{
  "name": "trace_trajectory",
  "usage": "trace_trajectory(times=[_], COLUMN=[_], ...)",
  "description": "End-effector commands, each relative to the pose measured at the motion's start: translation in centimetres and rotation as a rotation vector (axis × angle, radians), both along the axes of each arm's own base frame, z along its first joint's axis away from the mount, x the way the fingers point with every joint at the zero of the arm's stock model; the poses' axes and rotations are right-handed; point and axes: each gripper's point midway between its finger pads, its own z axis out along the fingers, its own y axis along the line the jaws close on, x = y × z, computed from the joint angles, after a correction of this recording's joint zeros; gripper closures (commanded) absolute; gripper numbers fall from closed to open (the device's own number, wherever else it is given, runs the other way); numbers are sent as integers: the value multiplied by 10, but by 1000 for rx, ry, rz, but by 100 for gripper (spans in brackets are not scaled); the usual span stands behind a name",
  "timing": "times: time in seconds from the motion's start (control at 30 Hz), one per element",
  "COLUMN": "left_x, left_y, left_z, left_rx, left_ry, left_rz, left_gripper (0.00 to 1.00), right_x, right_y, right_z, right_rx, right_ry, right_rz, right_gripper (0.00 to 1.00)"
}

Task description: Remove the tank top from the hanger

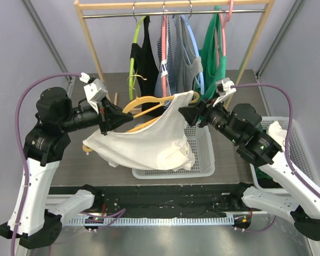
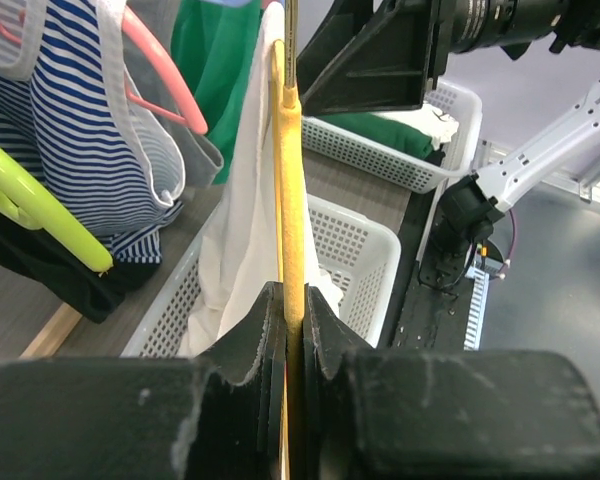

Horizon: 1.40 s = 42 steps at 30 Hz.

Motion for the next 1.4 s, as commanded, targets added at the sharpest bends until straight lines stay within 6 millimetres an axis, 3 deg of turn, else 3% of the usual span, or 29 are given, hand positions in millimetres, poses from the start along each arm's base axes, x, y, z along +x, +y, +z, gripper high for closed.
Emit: trace_trajectory(times=[0.0,0.27,0.53,0.6,0.7,0.73,0.87,1.0,1.2,1.37], left_x=[-20,-22,-25,-25,-25,-26,-23,-17,-10,-12], left_y=[0,0,0,0,0,0,1,3,8,8], left_z=[18,23,26,27,28,28,25,17,1,4], left_rx=[-18,-12,-18,-20,-20,-20,-13,6,53,53], left_ry=[-58,-91,-94,-96,-100,-103,-105,-113,-131,-136], left_rz=[-67,-73,-79,-79,-79,-78,-70,-41,-9,-18], left_gripper=[100,100,100,100,100,100,100,100,100,100], right_x=[-10,-16,-14,-13,-15,-17,-22,-32,-43,-28], right_y=[-9,-22,-16,-13,-11,-11,-16,-27,-68,-102], right_z=[38,32,34,36,40,42,46,53,74,72], right_rx=[71,50,61,67,78,85,101,127,186,201], right_ry=[-101,-91,-92,-93,-98,-102,-105,-112,-156,-136], right_rz=[0,-31,-11,-5,14,19,16,6,-120,-321], right_gripper=[42,41,43,47,62,72,87,92,92,92])
